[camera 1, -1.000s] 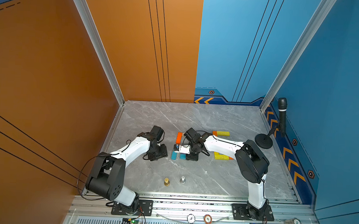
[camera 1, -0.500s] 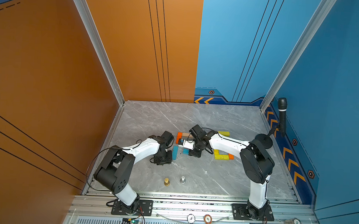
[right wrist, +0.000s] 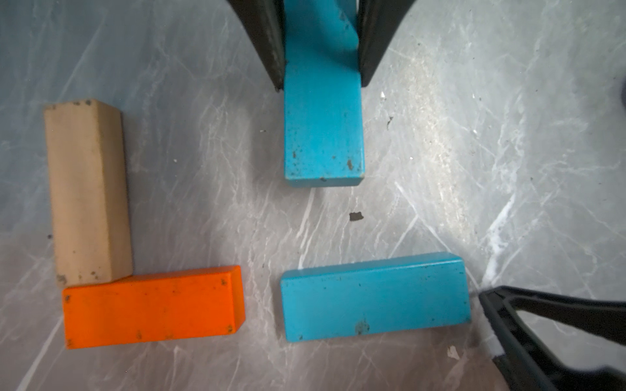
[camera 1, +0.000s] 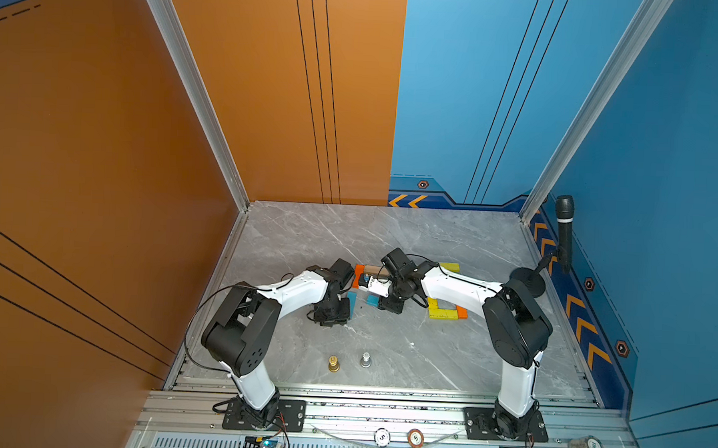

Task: Assemble the number 6 with building blocks
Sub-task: Adjust the building block at the center of the board.

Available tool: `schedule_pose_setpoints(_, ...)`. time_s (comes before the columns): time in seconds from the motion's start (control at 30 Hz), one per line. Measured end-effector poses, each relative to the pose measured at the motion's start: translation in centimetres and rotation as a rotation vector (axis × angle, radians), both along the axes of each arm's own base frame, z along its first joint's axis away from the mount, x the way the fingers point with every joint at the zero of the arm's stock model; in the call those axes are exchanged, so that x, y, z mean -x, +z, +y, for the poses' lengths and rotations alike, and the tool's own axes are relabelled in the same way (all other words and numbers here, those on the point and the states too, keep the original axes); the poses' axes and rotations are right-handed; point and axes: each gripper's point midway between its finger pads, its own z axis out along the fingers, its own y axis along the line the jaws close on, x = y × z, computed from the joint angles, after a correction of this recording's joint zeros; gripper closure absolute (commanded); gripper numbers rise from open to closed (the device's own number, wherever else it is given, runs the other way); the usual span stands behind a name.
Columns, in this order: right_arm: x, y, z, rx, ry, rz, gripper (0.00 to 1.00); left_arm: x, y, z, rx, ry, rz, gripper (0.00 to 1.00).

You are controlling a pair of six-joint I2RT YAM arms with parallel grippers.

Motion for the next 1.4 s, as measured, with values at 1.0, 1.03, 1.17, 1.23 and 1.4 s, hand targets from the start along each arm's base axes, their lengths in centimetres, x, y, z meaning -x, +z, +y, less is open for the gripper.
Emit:
schedule_pose_setpoints(1.0, -1.0, 0.0, -1.2, -0.007, -0.042, 0.011, 0.74, -2.3, 0.7, -0.3, 0.032, 0.034, -0.025, 0.65)
schedule_pose_setpoints(1.03, -1.0, 0.0, -1.2, -0.007, -0.042, 0.011, 0.73, -2.4, 1.1, -0.3, 0.04, 0.036, -0.035, 0.65)
schedule_pose_setpoints(1.17, -1.0, 0.0, -1.2, -0.008, -0.045, 0.013, 0.74, -2.6, 3.1, -0.1, 0.085, 0.049, -0.086, 0.65)
schedule_pose_setpoints(1.23, -1.0, 0.0, -1.2, -0.009, -0.048, 0.014, 0.74, -2.7, 4.0, 0.3, 0.109, 0.064, -0.114, 0.65)
schedule_pose_setpoints(1.4, -1.0, -0.1, -1.2, -0.007, -0.049, 0.015, 0.74, -2.9, 4.5, 2.3, 0.121, 0.127, -0.128, 0.65)
